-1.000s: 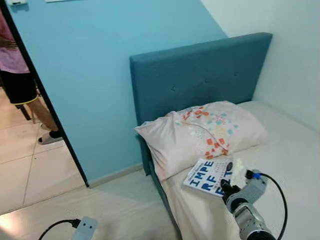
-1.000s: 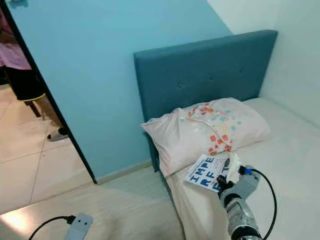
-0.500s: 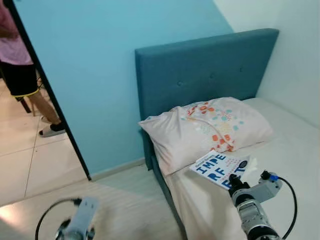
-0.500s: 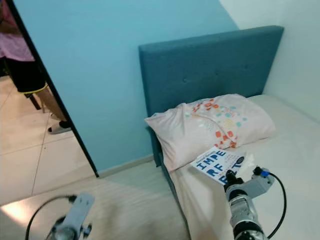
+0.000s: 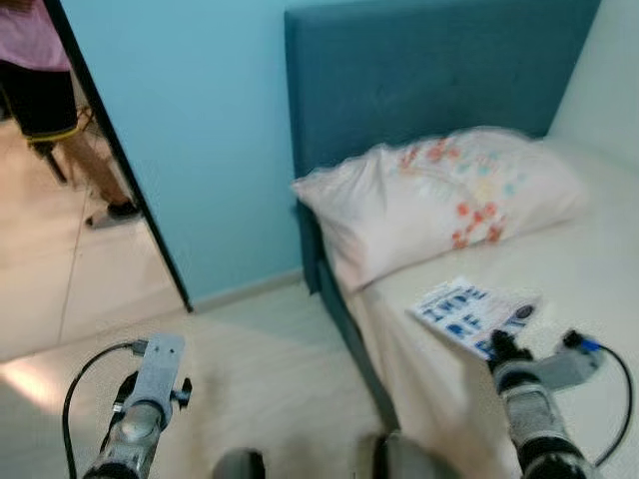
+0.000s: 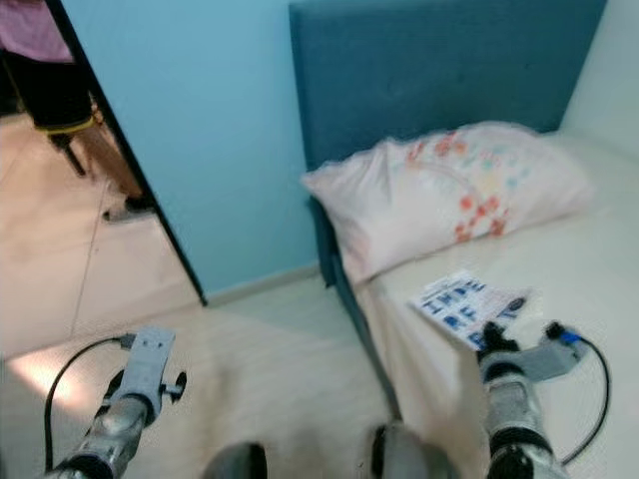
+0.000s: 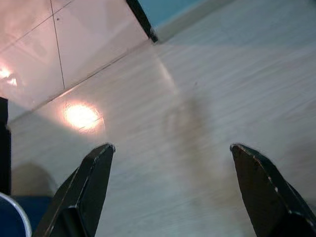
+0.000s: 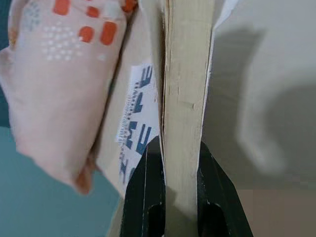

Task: Clean up the room

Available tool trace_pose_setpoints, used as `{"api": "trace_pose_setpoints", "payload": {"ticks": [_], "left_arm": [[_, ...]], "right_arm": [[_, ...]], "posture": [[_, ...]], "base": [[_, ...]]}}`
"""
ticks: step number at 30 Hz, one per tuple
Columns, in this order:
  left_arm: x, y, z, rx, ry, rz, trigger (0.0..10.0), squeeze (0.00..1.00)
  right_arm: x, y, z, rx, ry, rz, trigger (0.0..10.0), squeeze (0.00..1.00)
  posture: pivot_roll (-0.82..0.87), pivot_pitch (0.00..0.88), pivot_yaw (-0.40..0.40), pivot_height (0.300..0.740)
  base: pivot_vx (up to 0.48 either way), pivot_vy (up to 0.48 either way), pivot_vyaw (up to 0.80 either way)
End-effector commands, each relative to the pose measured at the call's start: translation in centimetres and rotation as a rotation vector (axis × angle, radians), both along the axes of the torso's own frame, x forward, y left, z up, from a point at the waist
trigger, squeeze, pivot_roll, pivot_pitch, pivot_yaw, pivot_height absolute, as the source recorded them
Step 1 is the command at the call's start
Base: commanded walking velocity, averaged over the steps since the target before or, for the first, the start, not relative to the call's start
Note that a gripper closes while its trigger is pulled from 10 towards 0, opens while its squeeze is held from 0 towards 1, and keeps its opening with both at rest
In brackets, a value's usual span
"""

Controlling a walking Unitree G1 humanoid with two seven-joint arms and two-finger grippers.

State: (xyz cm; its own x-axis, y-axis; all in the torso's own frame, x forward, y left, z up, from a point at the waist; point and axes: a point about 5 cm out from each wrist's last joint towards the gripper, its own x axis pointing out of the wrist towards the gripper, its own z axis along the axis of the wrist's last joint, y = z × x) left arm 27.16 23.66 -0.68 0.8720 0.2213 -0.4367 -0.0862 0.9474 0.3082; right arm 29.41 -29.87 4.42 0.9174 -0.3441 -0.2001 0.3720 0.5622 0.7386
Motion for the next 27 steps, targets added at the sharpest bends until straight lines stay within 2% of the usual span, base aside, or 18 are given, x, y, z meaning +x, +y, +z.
{"api": "trace_pose_setpoints", "payload": {"ticks": [1, 3, 8, 10, 12, 13, 16, 20, 22, 27], "left_arm": [[-0.5, 1.1, 0.0, 0.011, -0.004, 0.009, 10.0, 0.0], [-0.5, 1.1, 0.0, 0.011, -0.004, 0.009, 10.0, 0.0], [-1.3, 2.0, 0.0, 0.023, -0.026, 0.004, 10.0, 0.0], [-1.5, 2.3, 0.1, 0.03, -0.034, -0.001, 10.0, 0.0], [-1.8, 2.6, 0.1, 0.042, -0.042, -0.012, 10.0, 0.0], [-1.8, 2.6, 0.1, 0.042, -0.042, -0.012, 10.0, 0.0], [-2.5, 2.3, -0.4, 0.062, -0.022, -0.05, 10.0, 0.0], [-2.7, 2.2, -0.6, 0.071, -0.015, -0.066, 10.0, 0.0], [-3.3, 2.0, -1.1, 0.08, 0.002, -0.086, 10.0, 0.0], [-3.7, 1.7, -1.5, 0.077, 0.018, -0.095, 10.0, 0.0]], "right_arm": [[0.4, -0.4, 0.8, 0.006, -0.039, -0.022, 10.0, 0.0], [0.4, -0.4, 0.8, 0.006, -0.039, -0.022, 10.0, 0.0], [0.7, -0.5, 1.1, 0.028, -0.055, -0.029, 10.0, 0.0], [1.2, 0.1, 1.3, 0.034, -0.058, 0.006, 10.0, 0.0], [2.6, 1.9, 2.0, 0.017, -0.06, 0.107, 10.0, 0.0], [2.6, 1.9, 2.0, 0.017, -0.06, 0.107, 10.0, 0.0], [4.0, 3.8, 2.7, 0.017, -0.08, 0.182, 10.0, 0.0], [4.2, 4.1, 2.9, 0.021, -0.089, 0.192, 10.0, 0.0], [4.8, 5.0, 3.3, 0.025, -0.098, 0.214, 10.0, 0.0], [4.9, 5.5, 3.2, 0.014, -0.08, 0.214, 10.0, 0.0]], "posture": [[0.07, 0.215, 0.039, 0.565], [0.07, 0.215, 0.039, 0.565], [0.12, 0.289, 0.042, 0.555], [0.12, 0.301, 0.041, 0.555], [0.13, 0.32, 0.043, 0.555], [0.13, 0.32, 0.043, 0.555], [0.13, 0.323, 0.044, 0.555], [0.13, 0.322, 0.046, 0.555], [0.13, 0.316, 0.044, 0.555], [0.13, 0.311, 0.04, 0.555]], "base": [[0.0, 0.0, 0.0], [0.0, 0.0, 0.0], [0.0, 0.0, 0.0], [0.0, 0.0, 0.0], [0.0, 0.0, 0.0], [0.0, 0.0, 0.0], [0.0, 0.0, 0.0], [0.0, 0.0, 0.0], [0.0, 0.0, 0.0], [0.0, 0.0, 0.0]]}}
